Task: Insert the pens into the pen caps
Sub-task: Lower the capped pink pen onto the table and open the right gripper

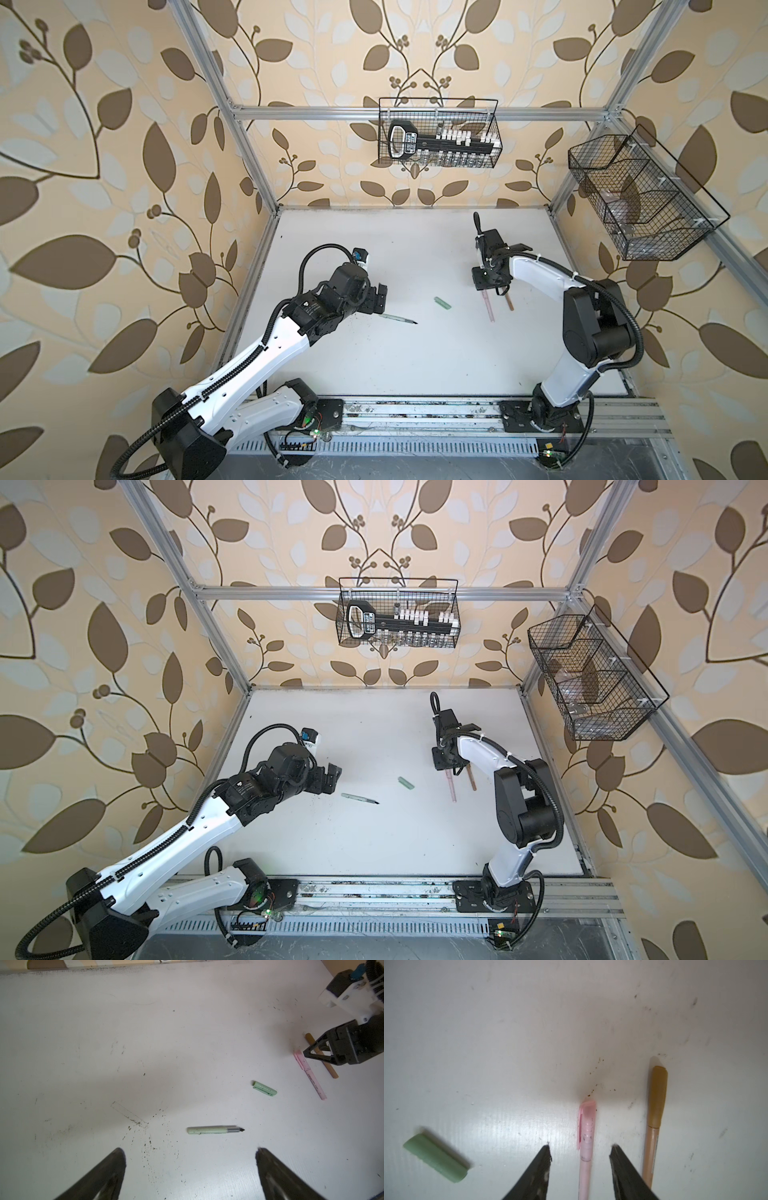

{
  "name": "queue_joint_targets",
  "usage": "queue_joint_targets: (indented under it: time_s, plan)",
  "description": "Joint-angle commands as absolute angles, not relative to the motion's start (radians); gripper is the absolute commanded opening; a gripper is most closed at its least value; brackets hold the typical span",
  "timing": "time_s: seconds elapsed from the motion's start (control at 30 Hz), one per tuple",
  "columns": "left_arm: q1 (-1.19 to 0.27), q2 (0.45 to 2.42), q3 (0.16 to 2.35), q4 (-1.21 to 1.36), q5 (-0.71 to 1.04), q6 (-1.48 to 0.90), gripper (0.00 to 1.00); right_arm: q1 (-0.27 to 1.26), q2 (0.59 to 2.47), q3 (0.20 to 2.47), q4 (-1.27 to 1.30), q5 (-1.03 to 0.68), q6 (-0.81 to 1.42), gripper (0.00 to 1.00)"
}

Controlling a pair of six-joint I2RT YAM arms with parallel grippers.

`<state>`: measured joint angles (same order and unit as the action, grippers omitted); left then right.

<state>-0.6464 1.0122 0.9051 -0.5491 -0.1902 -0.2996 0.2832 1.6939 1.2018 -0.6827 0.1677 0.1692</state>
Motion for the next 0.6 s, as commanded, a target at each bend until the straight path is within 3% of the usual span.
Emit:
queue_joint_targets:
  time_s: [0.0, 0.27, 0.4, 0.57]
  plan:
    - [-0.636, 0.985, 0.884, -0.543, -0.224, -0.321, 0.99, 0.33, 1.58, 1.237, -0.735, 0.196, 0.187, 0.51]
    - [-0.584, 0.944, 0.904, -0.592, -0.295, -0.397, 0.99, 0.665, 1.422, 1.08, -0.482, -0.056, 0.065, 0.54]
    - [-0.505, 0.916, 0.919, -0.624, -0.267, -0.445, 0.99, 0.751, 1.539, 1.08, -0.388, -0.17, 0.102, 0.54]
    - [-0.458, 0.92, 0.914, -0.633, -0.226, -0.445, 0.99, 0.847, 1.723, 1.162, -0.368, -0.166, 0.077, 0.55]
